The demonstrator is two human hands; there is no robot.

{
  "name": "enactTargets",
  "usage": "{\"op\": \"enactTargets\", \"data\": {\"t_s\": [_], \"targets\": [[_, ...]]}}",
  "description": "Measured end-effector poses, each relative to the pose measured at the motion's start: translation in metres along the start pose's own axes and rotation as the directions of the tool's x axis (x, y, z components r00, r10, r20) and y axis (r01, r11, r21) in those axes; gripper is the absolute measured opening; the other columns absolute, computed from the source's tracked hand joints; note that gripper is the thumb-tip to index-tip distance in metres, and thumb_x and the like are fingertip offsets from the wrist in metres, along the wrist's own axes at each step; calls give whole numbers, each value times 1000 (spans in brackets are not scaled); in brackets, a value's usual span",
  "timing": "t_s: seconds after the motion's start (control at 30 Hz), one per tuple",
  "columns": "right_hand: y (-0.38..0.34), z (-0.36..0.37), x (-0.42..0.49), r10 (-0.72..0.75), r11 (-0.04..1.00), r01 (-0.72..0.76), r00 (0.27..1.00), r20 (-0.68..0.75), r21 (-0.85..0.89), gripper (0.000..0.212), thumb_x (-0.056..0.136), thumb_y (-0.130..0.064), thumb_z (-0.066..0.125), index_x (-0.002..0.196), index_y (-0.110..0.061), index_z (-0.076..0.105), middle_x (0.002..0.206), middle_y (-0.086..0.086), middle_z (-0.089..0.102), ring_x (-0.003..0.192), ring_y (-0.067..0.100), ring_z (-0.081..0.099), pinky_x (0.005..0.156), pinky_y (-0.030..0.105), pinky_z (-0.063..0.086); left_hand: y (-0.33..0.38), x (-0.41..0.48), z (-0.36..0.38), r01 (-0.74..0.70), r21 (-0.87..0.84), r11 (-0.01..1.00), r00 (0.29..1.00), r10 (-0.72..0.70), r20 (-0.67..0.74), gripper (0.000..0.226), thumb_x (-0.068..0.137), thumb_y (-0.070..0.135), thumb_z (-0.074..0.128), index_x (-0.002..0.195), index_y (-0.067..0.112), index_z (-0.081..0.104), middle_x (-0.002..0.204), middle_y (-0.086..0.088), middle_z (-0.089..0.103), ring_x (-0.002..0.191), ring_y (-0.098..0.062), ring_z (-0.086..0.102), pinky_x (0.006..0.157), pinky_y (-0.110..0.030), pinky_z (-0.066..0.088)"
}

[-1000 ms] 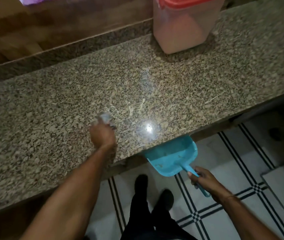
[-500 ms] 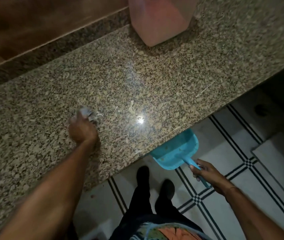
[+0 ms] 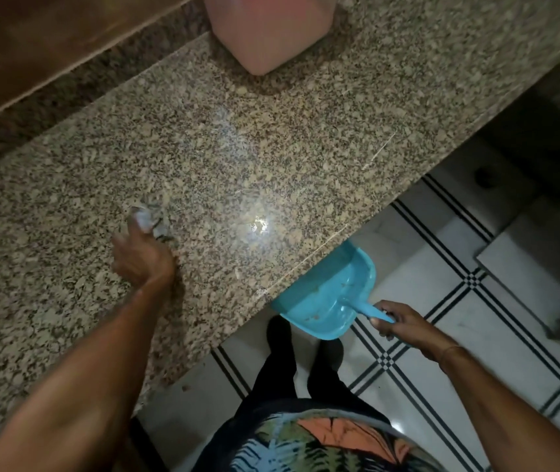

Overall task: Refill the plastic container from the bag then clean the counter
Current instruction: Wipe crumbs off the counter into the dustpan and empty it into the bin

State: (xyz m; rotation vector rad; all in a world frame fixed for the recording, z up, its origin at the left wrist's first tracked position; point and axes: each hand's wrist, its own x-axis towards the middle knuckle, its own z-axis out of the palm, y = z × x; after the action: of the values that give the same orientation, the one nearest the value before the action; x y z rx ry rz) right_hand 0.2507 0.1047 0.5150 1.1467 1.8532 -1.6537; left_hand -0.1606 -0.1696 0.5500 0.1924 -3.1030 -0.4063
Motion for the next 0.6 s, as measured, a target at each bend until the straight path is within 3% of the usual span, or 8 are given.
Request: {"op": "enactTargets", "data": {"t_s": [0.07, 0.13, 0.2, 0.27, 0.37, 0.43, 0.5, 0.6], "targets": [[4, 4, -4, 3, 1000, -3, 1000, 0, -1, 13, 97, -19, 70, 99, -7, 67, 74, -3, 61, 70, 13, 57, 68, 31, 47, 19, -15, 3, -60, 13, 998, 998, 60, 4, 40, 100, 14, 59, 136, 27, 49, 119, -19, 59, 96, -34, 62, 75, -46, 58], [5, 7, -7, 7, 1000, -7, 1000, 11, -4, 12, 97, -21, 70, 99, -9, 67, 73, -3, 61, 69, 13, 57, 67, 31, 47, 52, -40, 5, -221, -89, 971, 970, 229, 84, 29, 103, 24, 54, 132, 23, 57, 107, -11, 65, 84, -25, 65, 65, -38, 59], [5, 9, -9, 18, 1000, -17, 1000, 19, -17, 15, 97, -22, 69, 99, -8, 67, 72, -3, 61, 67, 12, 56, 61, 24, 45, 78, -64, 13, -534, -130, 836, 820, 549, 163, 37, 105, 43, 42, 138, 32, 54, 101, 0, 60, 81, -16, 60, 70, -33, 57], [0, 10, -10, 10, 1000, -10, 1000, 22, -25, 16, 98, -20, 69, 99, -5, 66, 69, -5, 60, 63, 8, 55, 53, 15, 41, 89, -68, 12, -639, -197, 744, 721, 668, 185, 41, 104, 54, 35, 139, 39, 51, 98, 3, 55, 80, -17, 57, 72, -32, 52], [-4, 7, -9, -3, 1000, 3, 1000, 5, -17, 13, 98, -21, 69, 98, -7, 66, 69, -7, 60, 63, 6, 55, 54, 14, 42, 90, -20, 2, -381, -240, 893, 917, 398, 27, 59, 98, 77, 29, 104, 30, 63, 89, 4, 64, 65, -18, 63, 53, -36, 57], [-5, 4, -10, -8, 1000, 8, 1000, -5, 7, 12, 97, -21, 70, 97, -10, 67, 70, -8, 60, 66, 9, 56, 60, 19, 45, 73, 27, 5, -193, -128, 973, 981, 192, -26, 46, 102, 65, 37, 120, 30, 60, 100, 1, 58, 68, -12, 56, 56, -28, 50], [-4, 1, -12, -6, 999, 7, 1000, -26, 33, 11, 97, -21, 71, 98, -10, 67, 72, -6, 60, 68, 12, 56, 64, 25, 46, 64, 67, 14, 8, -132, 991, 1000, -10, -13, 37, 103, 51, 43, 131, 31, 55, 113, -8, 59, 88, -20, 63, 72, -30, 52], [-5, -2, -14, -4, 996, 9, 999, -48, 94, 21, 91, -26, 74, 100, -8, 67, 77, -1, 59, 71, 15, 57, 61, 19, 47, 98, 56, 30, -187, -197, 963, 980, 196, 30, 43, 94, 59, 37, 131, 47, 55, 114, -3, 67, 83, -19, 69, 64, -37, 62]]}}
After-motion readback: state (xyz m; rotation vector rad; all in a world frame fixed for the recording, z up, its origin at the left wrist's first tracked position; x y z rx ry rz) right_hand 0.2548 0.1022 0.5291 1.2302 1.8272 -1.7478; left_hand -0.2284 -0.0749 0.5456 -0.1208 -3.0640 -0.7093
